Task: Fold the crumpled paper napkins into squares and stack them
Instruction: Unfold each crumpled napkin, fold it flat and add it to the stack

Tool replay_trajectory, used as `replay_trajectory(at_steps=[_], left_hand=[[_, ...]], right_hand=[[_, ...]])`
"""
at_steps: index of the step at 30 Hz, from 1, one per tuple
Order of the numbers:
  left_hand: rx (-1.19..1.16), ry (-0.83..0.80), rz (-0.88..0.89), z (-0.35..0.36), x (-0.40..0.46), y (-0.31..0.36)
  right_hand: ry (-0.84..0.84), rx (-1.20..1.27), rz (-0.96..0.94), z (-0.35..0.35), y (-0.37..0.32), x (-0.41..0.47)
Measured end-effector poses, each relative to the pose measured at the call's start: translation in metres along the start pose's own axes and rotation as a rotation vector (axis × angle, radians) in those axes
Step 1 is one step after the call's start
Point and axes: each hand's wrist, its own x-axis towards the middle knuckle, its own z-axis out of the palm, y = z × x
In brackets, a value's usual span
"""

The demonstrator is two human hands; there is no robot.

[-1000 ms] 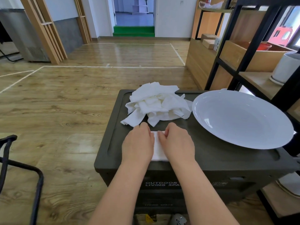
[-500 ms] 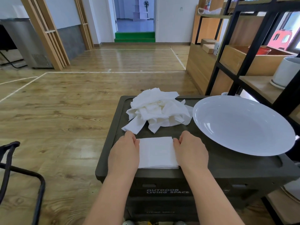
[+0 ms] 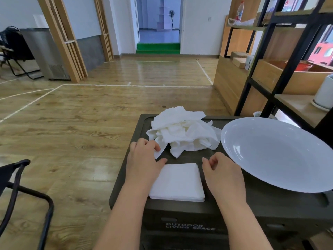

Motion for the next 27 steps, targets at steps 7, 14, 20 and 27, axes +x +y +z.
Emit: replay_trajectory(at_steps=[7, 14, 20, 27], left_hand=[[-0.009, 0.192, 0.071, -0.009, -0.001, -0.003], [-0.418, 0.197, 0.158, -0.051, -0.025, 0.006], [-0.936, -0.052, 0.1, -0.049, -0.029, 0.009], [-0.973, -0.053, -0.013, -0.037, -0.027, 0.01]], right_hand=[[0.034, 0.102, -0.067, -0.002, 0.0, -0.002], [-0.088, 0.44, -0.074, -0.008, -0.015, -0.01], [-0.391, 0.851, -0.085, -0.009, -0.033, -0.02], [-0.39, 0.968, -0.012, -0.015, -0.028, -0.016]])
